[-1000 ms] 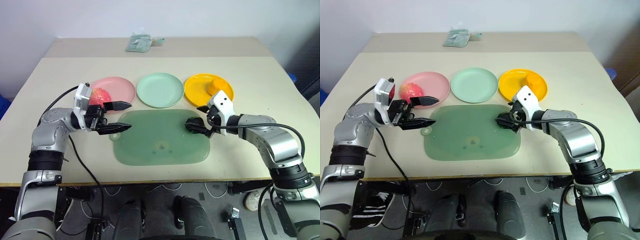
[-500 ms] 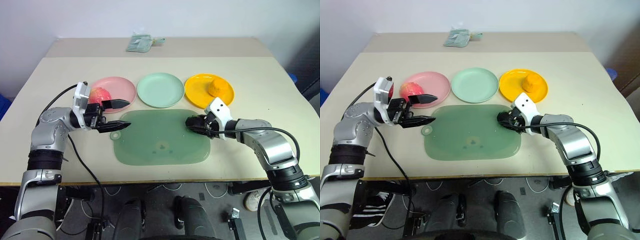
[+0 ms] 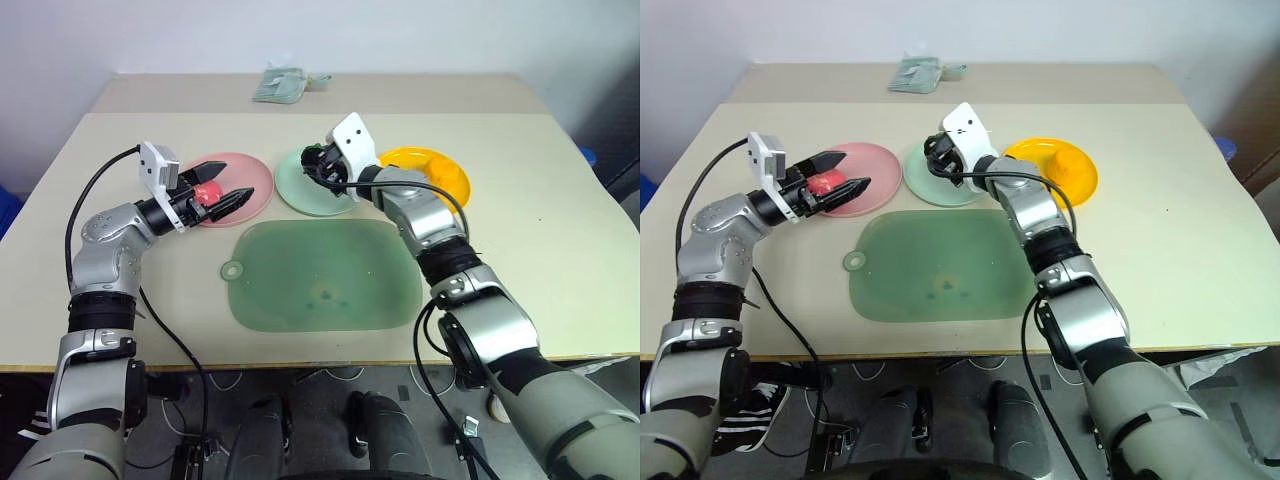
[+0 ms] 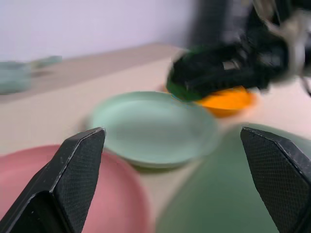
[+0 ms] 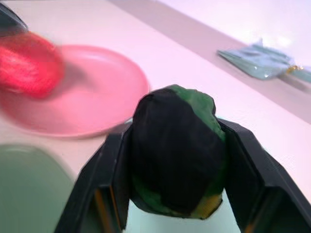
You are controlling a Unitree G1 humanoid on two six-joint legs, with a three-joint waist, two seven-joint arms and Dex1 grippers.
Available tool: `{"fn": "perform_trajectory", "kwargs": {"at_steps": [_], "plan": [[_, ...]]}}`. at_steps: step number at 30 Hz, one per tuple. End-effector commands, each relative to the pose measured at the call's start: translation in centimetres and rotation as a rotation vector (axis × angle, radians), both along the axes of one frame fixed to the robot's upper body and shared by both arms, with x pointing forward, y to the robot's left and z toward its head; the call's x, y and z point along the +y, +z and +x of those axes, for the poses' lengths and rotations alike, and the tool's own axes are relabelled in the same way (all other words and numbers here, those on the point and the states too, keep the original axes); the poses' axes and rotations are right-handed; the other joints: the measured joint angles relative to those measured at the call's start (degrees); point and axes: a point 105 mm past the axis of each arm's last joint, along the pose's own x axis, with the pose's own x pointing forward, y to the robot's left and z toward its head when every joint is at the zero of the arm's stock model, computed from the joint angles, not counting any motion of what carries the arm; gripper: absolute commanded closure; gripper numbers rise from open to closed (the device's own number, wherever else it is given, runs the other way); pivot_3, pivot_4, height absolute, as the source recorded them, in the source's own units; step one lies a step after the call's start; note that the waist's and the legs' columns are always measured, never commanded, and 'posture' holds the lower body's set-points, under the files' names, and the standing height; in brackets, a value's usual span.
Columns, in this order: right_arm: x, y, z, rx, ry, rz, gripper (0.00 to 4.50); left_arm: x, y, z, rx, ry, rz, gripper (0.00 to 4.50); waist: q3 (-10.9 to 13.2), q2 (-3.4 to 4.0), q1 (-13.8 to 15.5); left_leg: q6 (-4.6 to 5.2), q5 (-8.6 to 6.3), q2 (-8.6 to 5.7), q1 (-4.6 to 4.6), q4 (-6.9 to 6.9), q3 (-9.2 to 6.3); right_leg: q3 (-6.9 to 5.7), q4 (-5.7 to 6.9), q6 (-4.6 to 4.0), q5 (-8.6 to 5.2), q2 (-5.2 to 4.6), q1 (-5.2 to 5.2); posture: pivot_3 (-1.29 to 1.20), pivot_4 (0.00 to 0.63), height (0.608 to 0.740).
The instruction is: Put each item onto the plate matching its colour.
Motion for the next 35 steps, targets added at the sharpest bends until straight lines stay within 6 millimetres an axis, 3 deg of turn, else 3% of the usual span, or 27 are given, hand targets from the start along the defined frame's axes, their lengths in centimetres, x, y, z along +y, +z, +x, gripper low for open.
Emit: {"fn": "perform_trajectory", "kwargs": {"at_steps": [1, 4, 9, 13, 17, 21, 25, 29, 35], "plan": [[-0.1, 0.2, 1.0, 0.0, -0.041, 0.048, 1.5, -0.4, 1.7, -0.8, -0.069, -0.015, 0.0, 0.0, 0.0, 0.0, -0.1, 0.01, 0.0, 0.0, 0.01, 0.0, 0.03, 0.01, 0.0, 0.0, 0.0, -0.01, 0.0, 0.0, 0.15, 0.74], [-0.1, 0.8, 1.0, -0.072, -0.026, 0.02, 0.24, -0.4, 1.7, -1.6, -0.077, -0.036, -0.006, 0.0, 0.0, 0.02, -0.3, 0.01, -0.01, 0.01, 0.01, -0.02, 0.02, 0.01, 0.0, 0.0, 0.0, -0.01, 0.0, 0.0, 0.15, 0.74], [-0.9, 4.3, 0.1, -0.119, 0.067, 0.195, 0.24, -0.7, 1.8, -2.6, -0.088, -0.089, -0.018, 0.0, 0.0, 0.05, -0.5, -0.07, 0.04, 0.07, 0.07, -0.02, -0.02, 0.0, 0.11, -0.01, 0.0, 0.06, -0.03, 0.0, 0.15, 0.74], [-2.6, 5.9, -3.6, -0.145, 0.236, 0.282, 0.24, -2.1, 2.2, -4.6, -0.068, -0.249, -0.084, 0.0, 0.0, 0.04, -0.4, -0.08, 0.05, 0.1, 0.09, -0.04, -0.04, 0.0, 0.1, -0.01, 0.0, 0.07, -0.01, 0.0, 0.15, 0.74], [-6.1, 4.0, -11.5, -0.155, 0.424, 0.162, 0.24, -2.2, 1.7, -7.0, -0.009, -0.431, -0.077, 0.0, 0.0, 0.03, 0.7, -0.01, -0.02, 0.06, 0.03, -0.06, -0.18, -0.09, 0.0, 0.06, -0.06, -0.05, 0.09, 0.0, 0.15, 0.74], [-10.2, 2.8, -15.9, -0.081, 0.43, 0.098, 0.24, -2.3, 1.5, -7.3, 0.021, -0.499, -0.078, 0.0, 0.0, 0.06, 0.9, 0.04, -0.05, -0.01, 0.06, 0.0, -0.07, -0.05, -0.09, 0.05, -0.08, -0.07, 0.08, 0.0, 0.15, 0.74], [-13.1, 2.0, -17.9, -0.002, 0.37, 0.064, 0.24, -2.7, 0.7, -7.4, 0.068, -0.541, -0.085, 0.0, 0.0, 0.05, 0.6, -0.05, 0.0, 0.07, 0.38, 0.03, -0.11, -0.04, -0.07, -0.26, -0.14, 0.08, 0.25, 0.0, 0.15, 0.74], [-14.3, 0.7, -20.1, 0.055, 0.363, 0.001, 0.24, -2.5, -0.1, -6.9, 0.086, -0.555, -0.076, 0.0, 0.0, 0.04, 0.3, -0.05, 0.0, 0.1, 0.41, 0.0, -0.2, -0.03, -0.04, -0.38, -0.18, 0.11, 0.26, 0.0, 0.15, 0.74], [-15.1, 0.3, -20.2, 0.053, 0.276, -0.002, 0.24, -3.4, 0.0, -6.2, 0.083, -0.59, -0.073, 0.0, 0.0, 0.01, 0.4, -0.04, 0.0, 0.02, 0.21, 0.06, -0.16, -0.03, -0.08, -0.33, -0.19, 0.07, 0.18, 0.0, 0.15, 0.74]]}}
